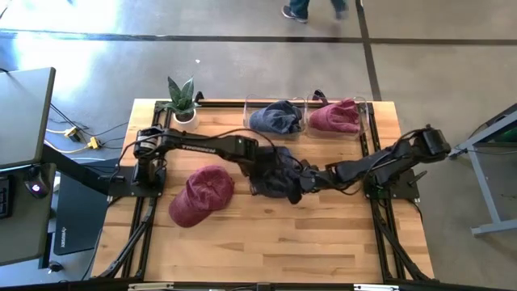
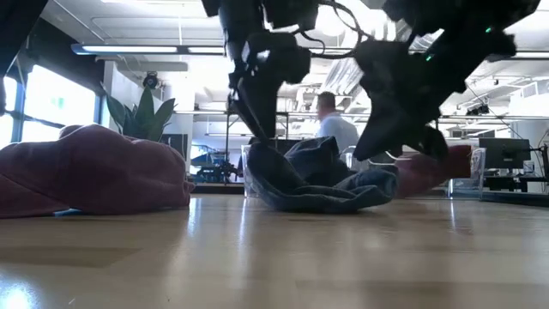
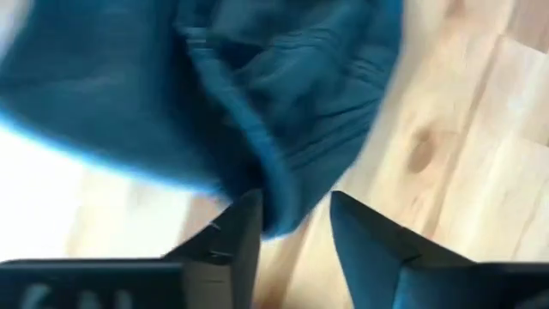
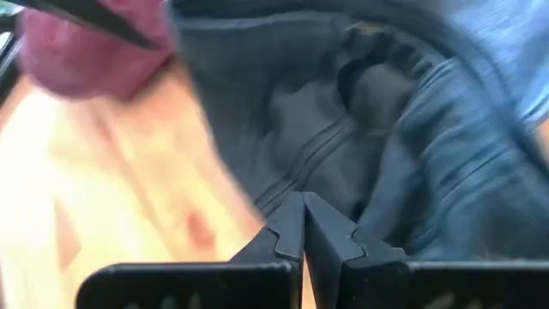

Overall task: Pick & Place hat
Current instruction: Put the dark blue cap into the left transparent bin

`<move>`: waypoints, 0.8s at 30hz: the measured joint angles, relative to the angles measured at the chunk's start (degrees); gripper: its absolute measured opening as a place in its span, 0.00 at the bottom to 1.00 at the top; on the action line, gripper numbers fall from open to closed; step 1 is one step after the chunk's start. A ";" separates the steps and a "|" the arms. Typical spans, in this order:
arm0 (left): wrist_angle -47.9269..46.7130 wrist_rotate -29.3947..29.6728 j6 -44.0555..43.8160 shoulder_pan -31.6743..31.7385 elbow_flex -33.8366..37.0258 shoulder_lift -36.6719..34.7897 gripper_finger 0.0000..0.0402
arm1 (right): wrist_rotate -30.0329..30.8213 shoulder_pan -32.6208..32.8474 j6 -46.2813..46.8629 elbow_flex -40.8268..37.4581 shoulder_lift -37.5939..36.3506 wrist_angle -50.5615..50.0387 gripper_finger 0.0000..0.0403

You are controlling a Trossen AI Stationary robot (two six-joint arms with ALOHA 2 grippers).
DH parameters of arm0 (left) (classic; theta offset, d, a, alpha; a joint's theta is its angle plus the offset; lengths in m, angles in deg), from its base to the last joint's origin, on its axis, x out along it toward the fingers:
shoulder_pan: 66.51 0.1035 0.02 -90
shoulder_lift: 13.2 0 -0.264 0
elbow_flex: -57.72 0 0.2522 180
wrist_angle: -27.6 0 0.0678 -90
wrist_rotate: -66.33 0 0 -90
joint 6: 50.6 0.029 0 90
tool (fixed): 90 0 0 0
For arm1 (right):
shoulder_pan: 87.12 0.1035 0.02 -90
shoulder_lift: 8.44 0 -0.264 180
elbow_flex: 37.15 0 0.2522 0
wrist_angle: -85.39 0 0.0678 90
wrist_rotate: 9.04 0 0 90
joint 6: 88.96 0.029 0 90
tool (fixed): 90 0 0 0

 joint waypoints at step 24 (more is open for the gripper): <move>-3.38 2.21 21.75 -4.01 -4.54 -3.14 0.43 | -5.02 4.65 -29.27 0.02 -10.11 -20.03 0.05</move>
